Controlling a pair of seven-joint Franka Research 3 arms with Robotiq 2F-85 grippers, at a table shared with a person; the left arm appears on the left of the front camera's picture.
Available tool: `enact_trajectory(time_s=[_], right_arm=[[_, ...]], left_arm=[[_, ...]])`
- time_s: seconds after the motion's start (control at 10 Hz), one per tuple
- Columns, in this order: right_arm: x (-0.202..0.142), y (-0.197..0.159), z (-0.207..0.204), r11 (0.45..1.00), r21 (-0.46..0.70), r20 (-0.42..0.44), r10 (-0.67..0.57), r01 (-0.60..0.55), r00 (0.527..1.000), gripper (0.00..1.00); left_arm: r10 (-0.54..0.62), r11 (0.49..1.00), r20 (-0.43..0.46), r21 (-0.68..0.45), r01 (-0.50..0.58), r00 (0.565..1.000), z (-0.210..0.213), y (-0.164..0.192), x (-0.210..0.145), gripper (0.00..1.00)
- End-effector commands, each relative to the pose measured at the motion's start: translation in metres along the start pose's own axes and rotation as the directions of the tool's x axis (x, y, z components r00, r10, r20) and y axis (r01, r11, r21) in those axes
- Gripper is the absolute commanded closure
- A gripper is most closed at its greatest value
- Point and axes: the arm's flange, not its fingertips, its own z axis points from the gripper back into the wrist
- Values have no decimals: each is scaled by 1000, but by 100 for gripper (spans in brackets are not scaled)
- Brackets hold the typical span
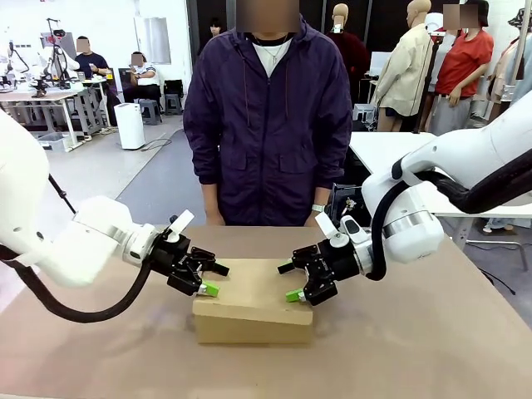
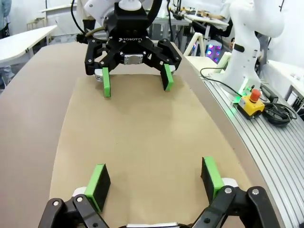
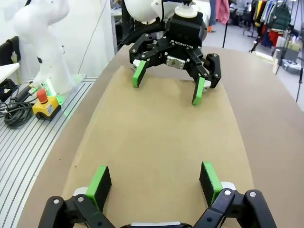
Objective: Pack the items into the box.
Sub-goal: Close the Mailer Box.
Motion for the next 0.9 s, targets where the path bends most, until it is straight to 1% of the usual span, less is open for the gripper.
enact_trajectory(time_s=[0.0, 0.1, 0.2, 0.3, 0.4, 0.5, 0.6, 0.7, 0.8], right_arm=[[6, -1, 19, 998, -64, 50, -24, 27, 998, 0], [15, -9, 41, 987, -105, 120, -109, 122, 987, 0], [25, -14, 69, 970, -111, 189, -191, 214, 963, 0], [34, -15, 102, 944, -134, 251, -262, 301, 932, 0], [44, -12, 137, 887, -121, 319, -390, 445, 864, 0], [51, -8, 163, 805, -80, 339, -532, 587, 776, 0], [53, -2, 187, 704, -64, 333, -653, 707, 680, 0], [49, 6, 215, 628, -26, 343, -725, 778, 597, 0], [46, 18, 250, 565, 10, 379, -766, 825, 519, 0]], left_arm=[[15, 999, 53, 42, -17, 998, 8, -14, -5, 0], [79, 994, 98, 68, -86, 992, 29, -19, 7, 0], [132, 985, 145, 88, -145, 981, 54, -24, 22, 0], [237, 959, 184, 116, -260, 954, 80, -30, 37, 0], [365, 914, 219, 100, -393, 905, 108, -36, 52, 0], [465, 866, 263, 63, -496, 845, 132, -39, 64, 0], [600, 766, 288, 65, -640, 747, 154, -42, 69, 0], [702, 670, 306, 21, -742, 643, 179, -48, 66, 0], [762, 567, 361, 31, -823, 538, 209, -54, 56, 0]])
